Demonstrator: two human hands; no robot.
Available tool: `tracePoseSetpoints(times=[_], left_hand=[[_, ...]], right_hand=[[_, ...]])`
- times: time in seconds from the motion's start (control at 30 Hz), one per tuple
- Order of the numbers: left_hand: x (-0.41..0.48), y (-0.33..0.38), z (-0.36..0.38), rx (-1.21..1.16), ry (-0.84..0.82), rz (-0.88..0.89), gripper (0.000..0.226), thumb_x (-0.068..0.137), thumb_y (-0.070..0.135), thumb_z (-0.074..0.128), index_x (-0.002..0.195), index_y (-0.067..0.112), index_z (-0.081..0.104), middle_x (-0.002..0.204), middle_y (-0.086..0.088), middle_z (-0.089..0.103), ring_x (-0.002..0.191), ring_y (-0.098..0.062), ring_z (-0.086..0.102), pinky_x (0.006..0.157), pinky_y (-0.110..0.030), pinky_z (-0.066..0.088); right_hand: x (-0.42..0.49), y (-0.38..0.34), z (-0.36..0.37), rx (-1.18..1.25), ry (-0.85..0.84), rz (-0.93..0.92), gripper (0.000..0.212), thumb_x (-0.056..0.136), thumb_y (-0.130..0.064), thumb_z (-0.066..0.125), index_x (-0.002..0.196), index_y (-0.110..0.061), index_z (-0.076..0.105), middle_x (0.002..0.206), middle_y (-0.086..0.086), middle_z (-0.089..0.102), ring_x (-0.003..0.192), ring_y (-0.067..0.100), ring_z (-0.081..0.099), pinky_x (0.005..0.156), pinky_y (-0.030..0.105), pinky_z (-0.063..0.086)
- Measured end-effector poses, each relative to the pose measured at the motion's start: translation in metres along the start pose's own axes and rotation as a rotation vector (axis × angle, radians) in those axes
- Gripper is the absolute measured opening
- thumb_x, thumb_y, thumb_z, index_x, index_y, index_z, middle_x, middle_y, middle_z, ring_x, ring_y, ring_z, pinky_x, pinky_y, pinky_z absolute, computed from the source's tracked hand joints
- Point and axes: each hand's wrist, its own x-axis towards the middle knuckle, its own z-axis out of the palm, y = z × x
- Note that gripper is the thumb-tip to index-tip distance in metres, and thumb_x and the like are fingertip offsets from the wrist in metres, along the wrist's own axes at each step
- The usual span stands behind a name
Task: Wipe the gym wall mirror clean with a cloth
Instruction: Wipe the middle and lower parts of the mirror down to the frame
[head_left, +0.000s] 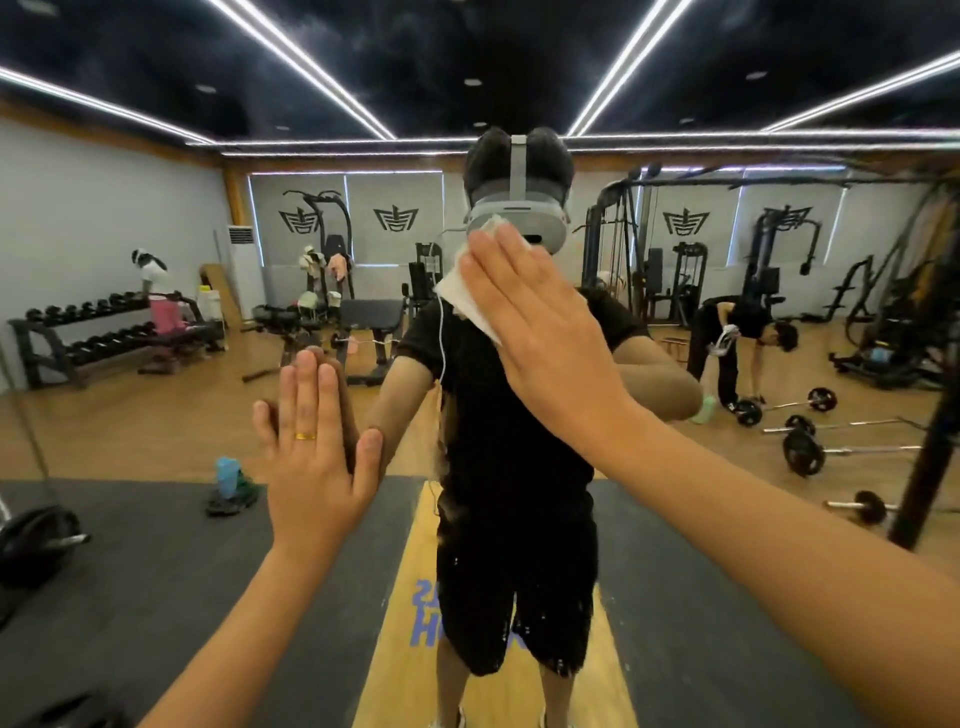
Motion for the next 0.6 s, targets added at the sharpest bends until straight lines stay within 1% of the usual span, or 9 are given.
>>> tracePoseSetpoints(times=[0.07, 0.13, 0.2, 0.27, 0.33, 0.4, 0.47, 0.5, 0.6], left_hand=[[-0.002, -0.002, 0.000, -0.007, 0.006, 0.005, 0.069, 0.107, 0.042, 0.031, 0.163, 0.003, 0.017, 0.172, -0.012, 0.007, 0.160, -0.028, 0.006, 0.125, -0.058, 0.007], [-0.001, -0.003, 0.000, -0.013, 0.006, 0.009, 0.069, 0.108, 0.043, 0.030, 0.163, 0.003, 0.018, 0.171, -0.014, 0.009, 0.160, -0.029, 0.007, 0.125, -0.059, 0.008], [-0.001, -0.003, 0.000, -0.024, 0.003, 0.006, 0.069, 0.108, 0.045, 0.028, 0.163, 0.005, 0.017, 0.171, -0.013, 0.009, 0.160, -0.028, 0.008, 0.125, -0.059, 0.009], [-0.001, -0.002, 0.000, -0.033, 0.007, 0.005, 0.068, 0.109, 0.046, 0.026, 0.164, 0.007, 0.015, 0.172, -0.012, 0.009, 0.160, -0.028, 0.008, 0.126, -0.058, 0.009], [0.001, -0.002, 0.000, -0.027, 0.015, 0.011, 0.068, 0.109, 0.046, 0.026, 0.164, 0.008, 0.015, 0.172, -0.010, 0.007, 0.160, -0.027, 0.007, 0.126, -0.057, 0.008], [0.000, -0.002, 0.001, -0.024, 0.011, 0.007, 0.068, 0.109, 0.045, 0.027, 0.164, 0.008, 0.015, 0.173, -0.008, 0.005, 0.160, -0.026, 0.006, 0.127, -0.056, 0.007], [-0.002, -0.002, 0.001, -0.029, 0.008, 0.002, 0.068, 0.109, 0.046, 0.027, 0.164, 0.007, 0.016, 0.173, -0.007, 0.005, 0.160, -0.025, 0.006, 0.127, -0.056, 0.007], [-0.002, -0.003, 0.001, -0.029, 0.008, 0.000, 0.068, 0.109, 0.046, 0.027, 0.164, 0.007, 0.016, 0.173, -0.007, 0.005, 0.160, -0.025, 0.006, 0.127, -0.056, 0.007], [0.001, -0.003, 0.002, -0.027, 0.001, 0.004, 0.068, 0.109, 0.046, 0.027, 0.163, 0.006, 0.018, 0.173, -0.008, 0.005, 0.160, -0.025, 0.005, 0.126, -0.056, 0.007]], right_hand=[[0.002, 0.002, 0.001, -0.036, -0.054, -0.126, 0.057, 0.098, 0.003, 0.054, 0.154, 0.000, 0.040, 0.162, 0.019, 0.037, 0.153, 0.033, 0.030, 0.127, 0.047, 0.023], [0.000, 0.020, -0.011, -0.050, -0.092, -0.167, 0.056, 0.098, 0.002, 0.052, 0.153, -0.001, 0.041, 0.161, 0.019, 0.038, 0.153, 0.031, 0.029, 0.128, 0.044, 0.019], [-0.007, 0.041, -0.025, -0.059, -0.062, -0.063, 0.062, 0.094, 0.004, 0.061, 0.153, -0.001, 0.041, 0.161, 0.019, 0.038, 0.153, 0.030, 0.027, 0.129, 0.042, 0.015], [-0.011, 0.052, -0.031, -0.054, 0.015, 0.111, 0.066, 0.093, 0.003, 0.069, 0.153, -0.002, 0.042, 0.161, 0.018, 0.039, 0.153, 0.031, 0.029, 0.129, 0.043, 0.017], [-0.004, 0.044, -0.025, -0.035, 0.134, 0.250, 0.061, 0.095, 0.002, 0.069, 0.151, -0.002, 0.045, 0.159, 0.017, 0.043, 0.152, 0.031, 0.034, 0.128, 0.046, 0.022], [0.017, 0.021, -0.010, 0.002, 0.211, 0.325, 0.061, 0.094, 0.005, 0.067, 0.151, -0.003, 0.046, 0.158, 0.016, 0.044, 0.150, 0.032, 0.035, 0.126, 0.050, 0.027], [0.044, -0.006, 0.004, 0.053, 0.185, 0.307, 0.065, 0.091, 0.009, 0.058, 0.152, -0.004, 0.043, 0.159, 0.016, 0.042, 0.150, 0.031, 0.031, 0.123, 0.055, 0.030], [0.058, -0.019, 0.009, 0.061, 0.141, 0.263, 0.065, 0.089, 0.006, 0.055, 0.153, -0.004, 0.043, 0.160, 0.016, 0.041, 0.151, 0.031, 0.029, 0.124, 0.055, 0.027], [0.085, -0.038, 0.014, -0.002, -0.011, 0.083, 0.066, 0.088, -0.001, 0.055, 0.153, -0.004, 0.042, 0.162, 0.017, 0.039, 0.152, 0.032, 0.030, 0.125, 0.043, 0.013]])
